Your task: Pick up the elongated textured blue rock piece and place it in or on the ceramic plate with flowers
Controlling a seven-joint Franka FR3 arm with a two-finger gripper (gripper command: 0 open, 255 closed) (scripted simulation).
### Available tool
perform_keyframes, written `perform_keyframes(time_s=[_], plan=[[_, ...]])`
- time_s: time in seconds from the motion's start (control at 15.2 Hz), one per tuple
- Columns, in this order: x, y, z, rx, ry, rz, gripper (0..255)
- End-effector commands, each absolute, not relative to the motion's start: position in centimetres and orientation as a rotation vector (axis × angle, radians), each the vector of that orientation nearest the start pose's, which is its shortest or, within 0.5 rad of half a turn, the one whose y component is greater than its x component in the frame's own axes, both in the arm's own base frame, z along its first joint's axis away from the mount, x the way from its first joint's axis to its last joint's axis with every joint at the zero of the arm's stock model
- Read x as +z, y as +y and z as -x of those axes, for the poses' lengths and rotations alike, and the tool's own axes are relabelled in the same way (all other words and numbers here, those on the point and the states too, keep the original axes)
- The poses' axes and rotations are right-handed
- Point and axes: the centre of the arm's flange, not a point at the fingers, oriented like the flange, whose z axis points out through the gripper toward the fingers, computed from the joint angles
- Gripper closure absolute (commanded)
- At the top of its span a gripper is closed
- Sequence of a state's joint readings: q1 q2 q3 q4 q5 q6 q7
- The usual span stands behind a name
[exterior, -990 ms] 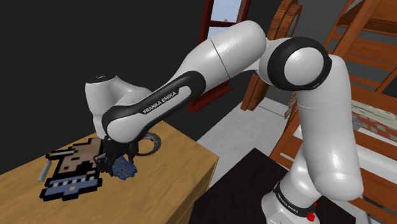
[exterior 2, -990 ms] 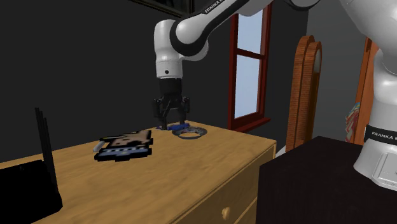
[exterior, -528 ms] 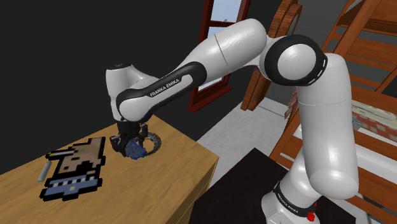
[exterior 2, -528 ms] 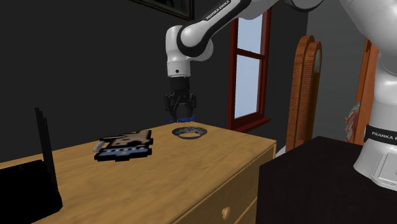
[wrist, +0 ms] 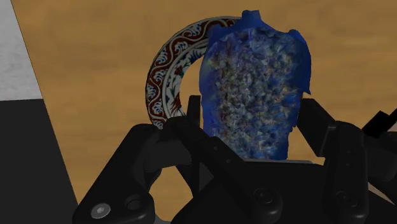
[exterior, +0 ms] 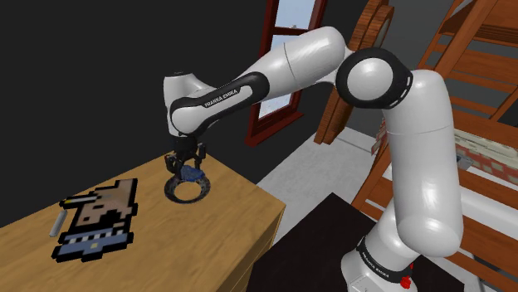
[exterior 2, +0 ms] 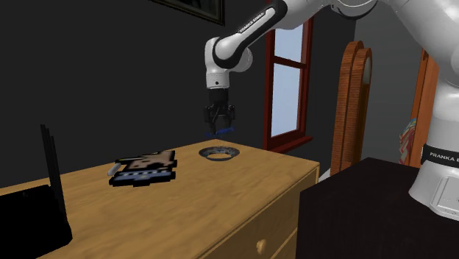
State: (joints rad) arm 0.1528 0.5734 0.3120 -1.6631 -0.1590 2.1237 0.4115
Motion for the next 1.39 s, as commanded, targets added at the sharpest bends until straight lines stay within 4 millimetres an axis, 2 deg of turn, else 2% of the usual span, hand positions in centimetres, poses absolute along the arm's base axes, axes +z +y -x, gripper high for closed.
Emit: perform_keyframes(time_s=[0.0, 0.92, 1.32], plan=[[27.6, 26.8, -61.7, 0.142, -0.163, 3.135, 255], [20.1, 26.8, -61.7, 0.142, -0.163, 3.135, 255], [20.1, 26.8, -61.7, 0.142, -0.163, 3.135, 255]])
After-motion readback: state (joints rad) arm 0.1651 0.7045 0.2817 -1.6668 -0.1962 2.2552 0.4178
